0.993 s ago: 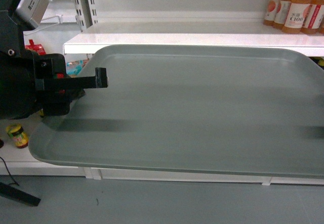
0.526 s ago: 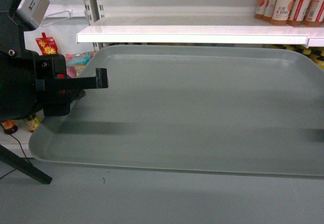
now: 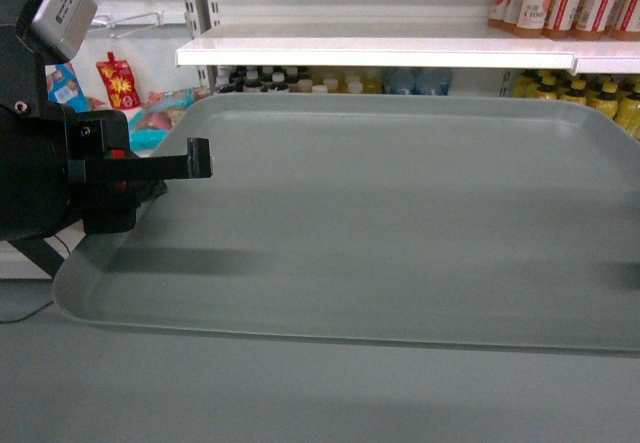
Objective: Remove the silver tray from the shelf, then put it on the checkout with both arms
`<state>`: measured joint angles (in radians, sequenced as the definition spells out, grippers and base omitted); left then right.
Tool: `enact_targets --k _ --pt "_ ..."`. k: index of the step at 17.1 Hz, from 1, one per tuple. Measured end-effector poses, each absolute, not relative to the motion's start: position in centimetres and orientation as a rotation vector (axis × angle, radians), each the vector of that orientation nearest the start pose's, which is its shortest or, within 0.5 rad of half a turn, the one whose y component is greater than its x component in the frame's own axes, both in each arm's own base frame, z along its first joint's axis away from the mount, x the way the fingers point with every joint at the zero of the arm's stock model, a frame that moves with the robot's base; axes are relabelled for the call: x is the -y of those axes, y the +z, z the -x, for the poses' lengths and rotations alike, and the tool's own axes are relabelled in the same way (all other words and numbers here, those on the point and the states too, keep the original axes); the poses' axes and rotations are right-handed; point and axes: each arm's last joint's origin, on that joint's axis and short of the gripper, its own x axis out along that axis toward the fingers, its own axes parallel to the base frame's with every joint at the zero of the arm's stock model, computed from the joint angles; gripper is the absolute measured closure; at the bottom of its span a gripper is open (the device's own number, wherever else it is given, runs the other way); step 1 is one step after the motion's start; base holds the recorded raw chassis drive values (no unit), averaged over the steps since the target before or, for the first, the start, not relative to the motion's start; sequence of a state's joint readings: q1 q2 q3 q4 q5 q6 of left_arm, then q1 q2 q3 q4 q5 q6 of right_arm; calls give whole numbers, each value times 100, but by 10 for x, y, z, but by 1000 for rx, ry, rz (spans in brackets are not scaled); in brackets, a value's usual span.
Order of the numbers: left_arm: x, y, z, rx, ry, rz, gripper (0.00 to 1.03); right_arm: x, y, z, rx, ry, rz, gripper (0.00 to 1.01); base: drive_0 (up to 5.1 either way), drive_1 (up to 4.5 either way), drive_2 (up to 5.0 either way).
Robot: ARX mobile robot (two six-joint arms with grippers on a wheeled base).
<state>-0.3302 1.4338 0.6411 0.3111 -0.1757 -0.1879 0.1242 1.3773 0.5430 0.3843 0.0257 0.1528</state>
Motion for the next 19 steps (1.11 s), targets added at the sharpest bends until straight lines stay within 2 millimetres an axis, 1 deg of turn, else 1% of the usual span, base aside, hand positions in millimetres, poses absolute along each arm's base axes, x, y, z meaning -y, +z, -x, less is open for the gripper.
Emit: enact_targets --k 19 --pt "87 189 -271 -474 -108 65 100 -32 179 -263 -456 60 -116 99 6 -413 425"
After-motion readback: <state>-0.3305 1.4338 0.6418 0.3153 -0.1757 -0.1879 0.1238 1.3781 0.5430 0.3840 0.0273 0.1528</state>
